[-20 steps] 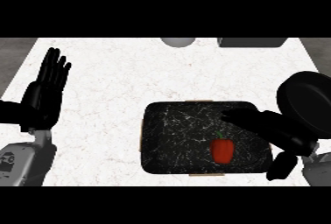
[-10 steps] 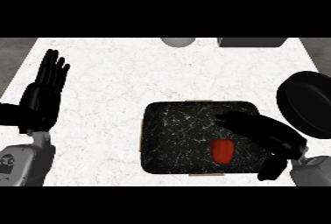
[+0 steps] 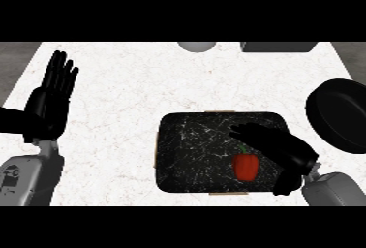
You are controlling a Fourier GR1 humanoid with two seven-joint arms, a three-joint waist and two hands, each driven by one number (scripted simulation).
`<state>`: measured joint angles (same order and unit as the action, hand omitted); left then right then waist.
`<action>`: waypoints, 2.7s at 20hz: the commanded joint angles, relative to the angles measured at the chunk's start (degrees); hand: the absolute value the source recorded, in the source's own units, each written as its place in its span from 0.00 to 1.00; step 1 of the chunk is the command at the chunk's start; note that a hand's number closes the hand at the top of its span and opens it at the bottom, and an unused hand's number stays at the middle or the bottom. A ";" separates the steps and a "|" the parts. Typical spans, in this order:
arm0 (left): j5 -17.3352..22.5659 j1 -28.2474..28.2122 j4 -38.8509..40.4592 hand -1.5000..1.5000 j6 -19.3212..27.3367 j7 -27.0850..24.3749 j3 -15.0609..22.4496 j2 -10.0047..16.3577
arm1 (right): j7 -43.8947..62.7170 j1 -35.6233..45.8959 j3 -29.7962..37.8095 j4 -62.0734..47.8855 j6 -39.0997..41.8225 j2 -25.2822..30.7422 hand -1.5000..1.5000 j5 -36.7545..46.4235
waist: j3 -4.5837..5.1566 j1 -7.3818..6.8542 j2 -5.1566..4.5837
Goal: Pick the bell pepper from the tray and place it in the pot
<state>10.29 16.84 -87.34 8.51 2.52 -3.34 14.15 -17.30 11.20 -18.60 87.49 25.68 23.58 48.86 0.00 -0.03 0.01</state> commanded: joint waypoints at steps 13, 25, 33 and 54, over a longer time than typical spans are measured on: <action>-1.32 -2.04 0.22 0.50 -3.65 -1.79 -2.49 -1.86 | -6.06 4.13 -0.59 -15.44 -4.73 -10.38 0.00 9.07 | -0.01 -0.11 -0.03; -0.94 -2.12 -1.19 0.50 -3.80 0.50 -3.52 -1.98 | -10.80 1.96 -4.30 -10.09 -10.20 -12.23 1.00 14.39 | 0.00 -0.02 0.01; -2.51 -1.62 -3.16 0.50 -2.48 2.16 -2.45 -2.52 | 1.64 -2.79 -4.26 -1.77 -16.19 -17.69 1.00 19.93 | 0.00 0.13 0.11; -4.16 -3.62 -0.71 0.50 -2.52 -2.49 -1.62 -4.45 | 46.23 -9.57 -3.55 45.84 -17.65 -20.73 1.00 33.77 | 0.01 0.85 -0.01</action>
<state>7.47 13.99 -90.03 5.87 3.16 -6.22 11.29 28.08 0.78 -29.09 127.52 7.39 1.04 82.63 0.04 0.83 0.27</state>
